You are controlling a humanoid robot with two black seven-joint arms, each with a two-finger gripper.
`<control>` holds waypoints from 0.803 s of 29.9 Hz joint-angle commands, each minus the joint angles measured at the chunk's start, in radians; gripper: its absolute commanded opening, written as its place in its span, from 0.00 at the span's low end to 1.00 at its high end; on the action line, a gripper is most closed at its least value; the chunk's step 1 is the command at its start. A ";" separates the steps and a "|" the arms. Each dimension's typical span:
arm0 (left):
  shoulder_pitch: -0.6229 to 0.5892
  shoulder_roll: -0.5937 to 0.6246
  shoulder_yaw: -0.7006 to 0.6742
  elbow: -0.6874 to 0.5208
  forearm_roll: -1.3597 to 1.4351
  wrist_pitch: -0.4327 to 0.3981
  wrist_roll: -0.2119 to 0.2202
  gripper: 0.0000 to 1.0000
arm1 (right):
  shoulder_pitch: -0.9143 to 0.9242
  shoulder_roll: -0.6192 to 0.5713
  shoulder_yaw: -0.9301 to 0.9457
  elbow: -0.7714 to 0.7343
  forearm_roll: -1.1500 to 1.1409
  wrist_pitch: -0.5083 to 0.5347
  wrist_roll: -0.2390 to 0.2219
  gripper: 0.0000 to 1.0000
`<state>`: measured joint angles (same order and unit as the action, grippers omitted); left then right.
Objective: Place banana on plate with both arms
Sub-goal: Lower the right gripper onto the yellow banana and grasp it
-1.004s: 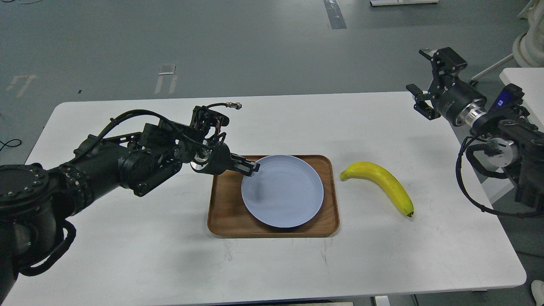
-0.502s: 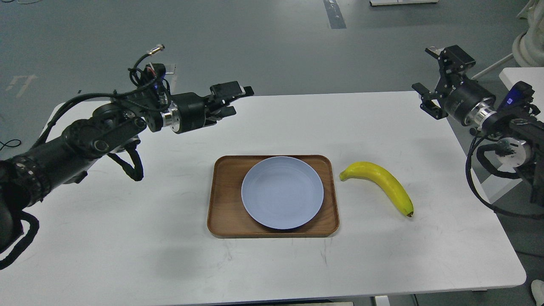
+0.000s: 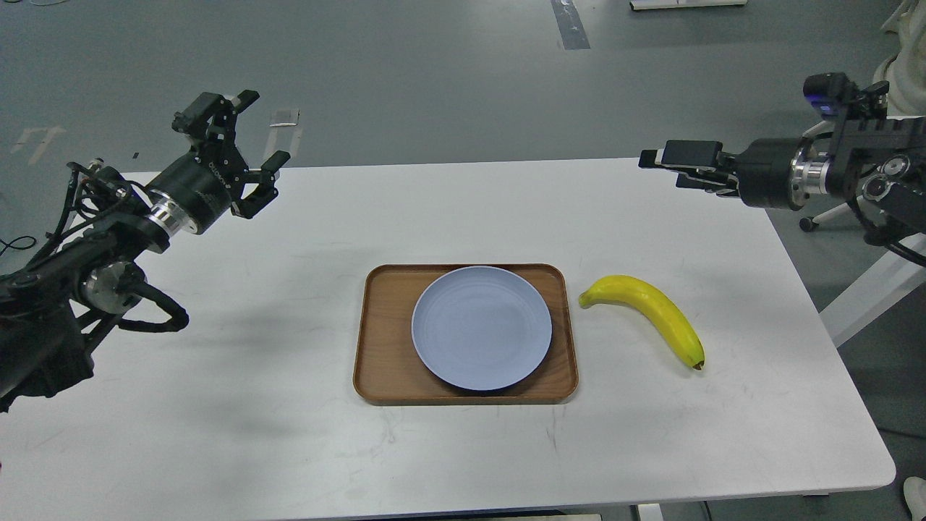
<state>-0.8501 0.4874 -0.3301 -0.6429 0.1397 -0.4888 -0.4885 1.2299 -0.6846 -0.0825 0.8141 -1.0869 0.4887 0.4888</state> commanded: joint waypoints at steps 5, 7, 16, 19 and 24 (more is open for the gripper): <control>0.002 0.008 -0.003 -0.001 0.000 0.000 0.000 0.98 | 0.131 0.132 -0.320 -0.001 -0.243 0.000 0.000 1.00; 0.002 0.008 -0.003 -0.001 0.001 0.000 0.000 0.98 | 0.134 0.167 -0.373 -0.013 -0.287 0.000 0.000 1.00; 0.002 0.008 -0.003 -0.001 0.006 0.000 0.000 0.98 | 0.132 0.224 -0.508 -0.041 -0.312 0.000 0.000 1.00; 0.009 0.008 -0.003 0.000 0.006 0.000 0.000 0.98 | 0.119 0.227 -0.508 -0.055 -0.327 0.000 0.000 1.00; 0.017 0.008 -0.003 0.000 0.008 0.000 0.000 0.98 | 0.083 0.246 -0.508 -0.078 -0.329 0.000 0.000 1.00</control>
<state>-0.8353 0.4956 -0.3330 -0.6427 0.1469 -0.4889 -0.4889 1.3309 -0.4473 -0.5904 0.7449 -1.4148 0.4886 0.4885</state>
